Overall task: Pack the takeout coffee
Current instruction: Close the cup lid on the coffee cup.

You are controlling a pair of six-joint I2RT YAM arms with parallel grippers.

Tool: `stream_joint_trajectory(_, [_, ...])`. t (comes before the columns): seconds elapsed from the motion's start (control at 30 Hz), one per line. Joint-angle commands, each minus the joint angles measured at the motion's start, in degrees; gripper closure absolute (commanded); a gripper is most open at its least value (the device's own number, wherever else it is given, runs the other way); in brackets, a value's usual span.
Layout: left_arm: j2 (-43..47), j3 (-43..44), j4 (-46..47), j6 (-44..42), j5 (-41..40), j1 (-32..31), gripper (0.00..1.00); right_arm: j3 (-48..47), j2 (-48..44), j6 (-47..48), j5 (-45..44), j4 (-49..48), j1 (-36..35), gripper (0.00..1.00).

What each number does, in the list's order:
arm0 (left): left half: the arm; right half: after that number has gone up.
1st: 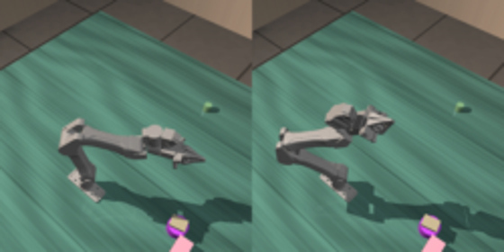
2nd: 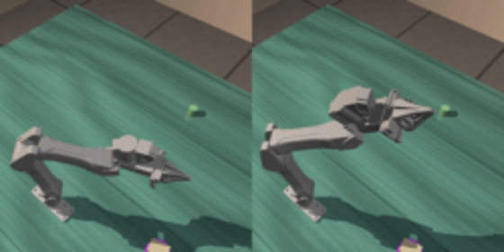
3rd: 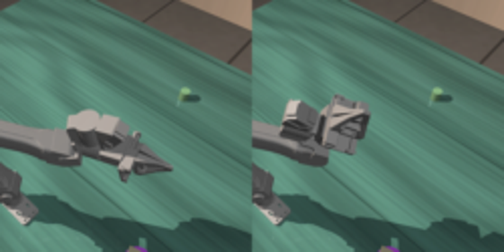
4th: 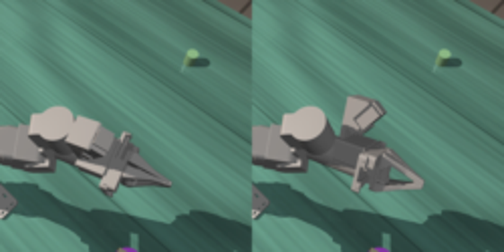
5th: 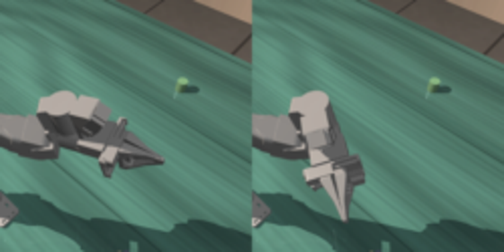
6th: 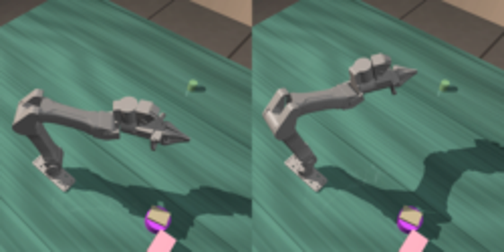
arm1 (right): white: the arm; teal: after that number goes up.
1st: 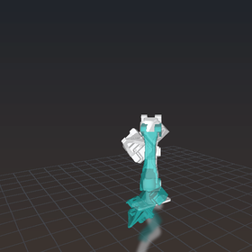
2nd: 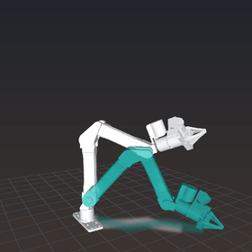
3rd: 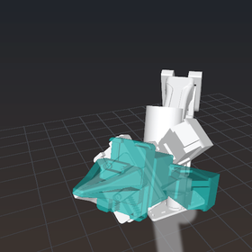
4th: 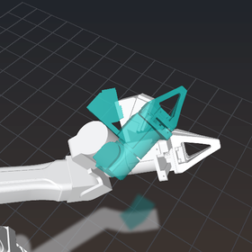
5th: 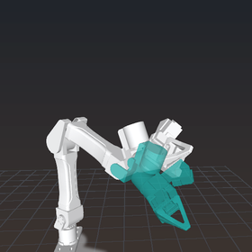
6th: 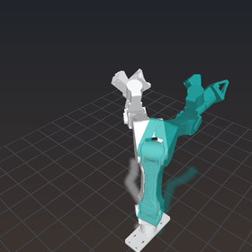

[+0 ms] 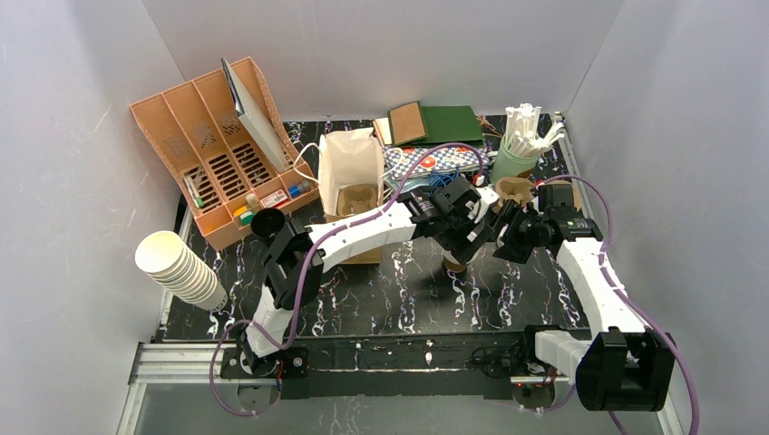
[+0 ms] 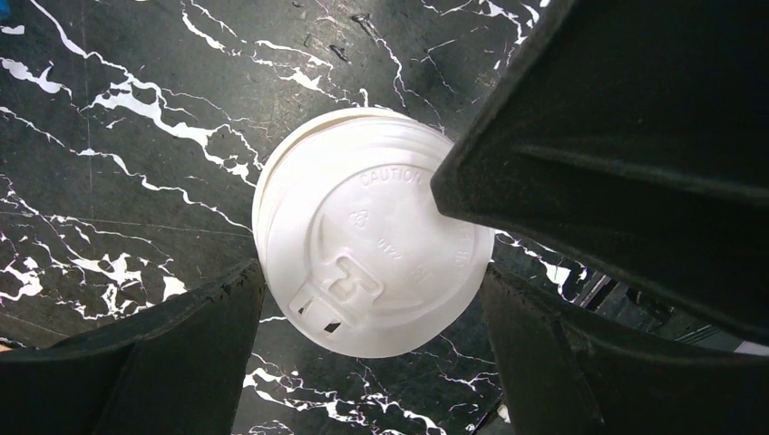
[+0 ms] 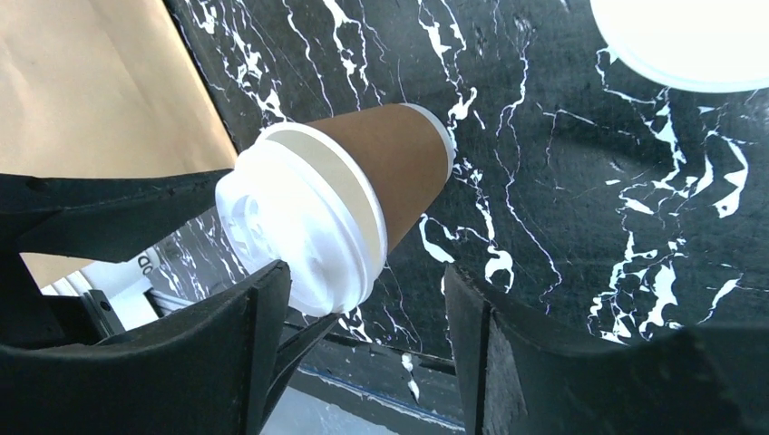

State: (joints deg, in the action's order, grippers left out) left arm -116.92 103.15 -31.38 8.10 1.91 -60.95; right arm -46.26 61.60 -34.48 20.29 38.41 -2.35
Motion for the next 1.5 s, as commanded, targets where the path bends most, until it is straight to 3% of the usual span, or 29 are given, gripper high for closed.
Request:
stream_joint_trajectory(0.0, [-0.88, -0.30, 0.43, -0.54, -0.87, -0.31, 0.15, 1.04, 0.27, 0.29, 3.53, -2.34, -0.07, 0.31])
stream_joint_trajectory(0.57, [-2.19, -0.41, 1.25, -0.54, -1.12, -0.31, 0.15, 2.93, 1.94, -0.06, 4.62, -4.23, -0.13, 0.41])
stream_joint_trajectory(0.83, [-0.57, -0.48, 0.88, -0.85, -3.39, -0.31, 0.07, 2.98, 2.10, 0.00, 5.05, -4.33, -0.11, 0.41])
stream_joint_trajectory(1.2, [0.78, 1.91, -0.46, 0.47, -3.63, -0.31, 0.02, 1.65, 2.03, 0.56, 4.69, -3.26, -0.12, 0.41])
stream_joint_trajectory(1.47, [3.58, 5.49, -4.62, 1.25, -6.29, -0.22, 0.02, -3.74, 2.21, 1.92, 2.73, 0.74, -0.13, 0.33])
